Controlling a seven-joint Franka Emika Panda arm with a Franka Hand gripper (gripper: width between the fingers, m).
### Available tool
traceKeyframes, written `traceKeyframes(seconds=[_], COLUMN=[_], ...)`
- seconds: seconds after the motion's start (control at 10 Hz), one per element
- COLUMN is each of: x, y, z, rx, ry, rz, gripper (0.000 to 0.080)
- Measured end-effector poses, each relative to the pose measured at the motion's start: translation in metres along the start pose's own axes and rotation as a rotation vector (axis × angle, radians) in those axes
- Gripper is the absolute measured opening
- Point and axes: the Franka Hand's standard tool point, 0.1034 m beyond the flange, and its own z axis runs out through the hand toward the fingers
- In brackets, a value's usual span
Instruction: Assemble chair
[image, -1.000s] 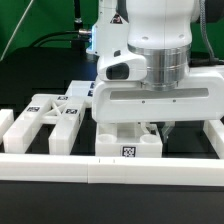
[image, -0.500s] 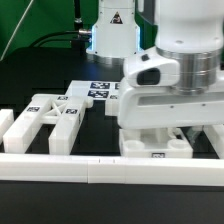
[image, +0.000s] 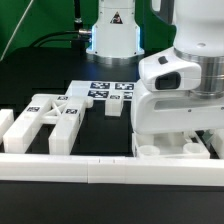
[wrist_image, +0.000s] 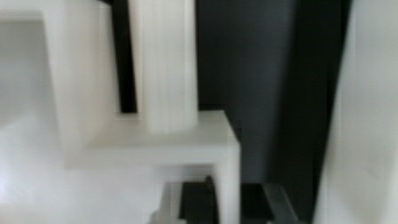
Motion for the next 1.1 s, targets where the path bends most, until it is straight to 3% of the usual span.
traceKeyframes(seconds=[0.1,0.2,0.3,0.7,0.9,1.0,1.1], x=[-0.001,-0.002,-0.003,-0.004,0.000,0.003,0.006], y=[-0.009,-0.008,-0.008,-0.008,-0.003,0.000,-0.001], z=[0.001,0.001,0.003,0.004,-0.005,-0.014,-0.028], rx=[-0.006,-0.029,-0.034,-0.035,-0.031,-0.032,-0.031], ry=[-0.006,-0.005,-0.004,-0.007,0.005,0.015,0.034], rz=[-0.006,-0.009,-0.010,-0.005,-0.008,-0.002,-0.002], gripper=[0.0031,0.0031,0.0031,0.0031,0.0031,0.0213,0.0213])
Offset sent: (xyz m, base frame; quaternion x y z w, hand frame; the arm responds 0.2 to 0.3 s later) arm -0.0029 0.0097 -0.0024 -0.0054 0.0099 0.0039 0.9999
